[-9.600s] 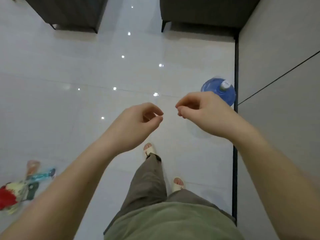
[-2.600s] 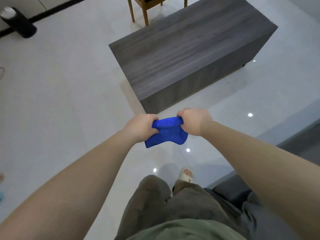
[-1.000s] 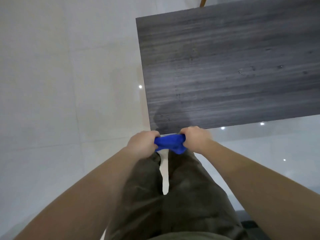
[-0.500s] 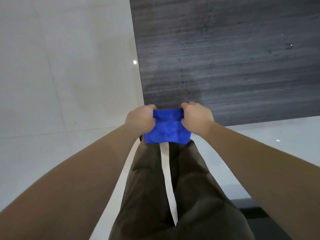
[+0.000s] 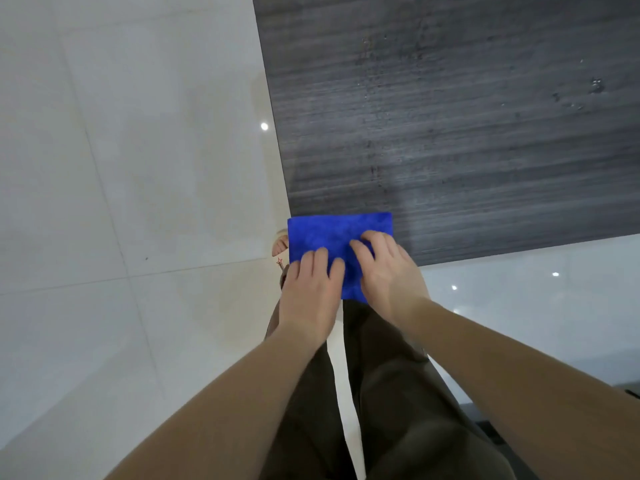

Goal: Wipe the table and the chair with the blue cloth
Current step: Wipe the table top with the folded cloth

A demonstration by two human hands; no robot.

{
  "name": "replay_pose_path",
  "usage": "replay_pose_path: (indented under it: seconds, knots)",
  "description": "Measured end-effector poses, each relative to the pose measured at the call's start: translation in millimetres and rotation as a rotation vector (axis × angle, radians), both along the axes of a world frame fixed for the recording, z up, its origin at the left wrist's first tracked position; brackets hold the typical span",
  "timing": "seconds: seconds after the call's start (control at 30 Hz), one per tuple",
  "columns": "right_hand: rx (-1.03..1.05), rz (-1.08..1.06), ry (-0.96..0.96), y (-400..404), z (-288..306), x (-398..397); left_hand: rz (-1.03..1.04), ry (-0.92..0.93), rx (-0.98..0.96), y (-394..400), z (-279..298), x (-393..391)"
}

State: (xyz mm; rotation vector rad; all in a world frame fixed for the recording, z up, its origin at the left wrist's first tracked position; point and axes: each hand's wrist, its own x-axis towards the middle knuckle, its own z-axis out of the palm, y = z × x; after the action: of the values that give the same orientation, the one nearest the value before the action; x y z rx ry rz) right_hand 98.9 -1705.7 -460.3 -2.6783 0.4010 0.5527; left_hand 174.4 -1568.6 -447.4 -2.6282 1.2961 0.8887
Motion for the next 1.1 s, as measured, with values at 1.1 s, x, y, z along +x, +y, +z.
replay_pose_path:
  seconds: [1.1]
  knots:
    - [0.003, -0.04, 0.03, -44, -30, 80, 0.142, -0.22, -0.196, -55, -49, 71]
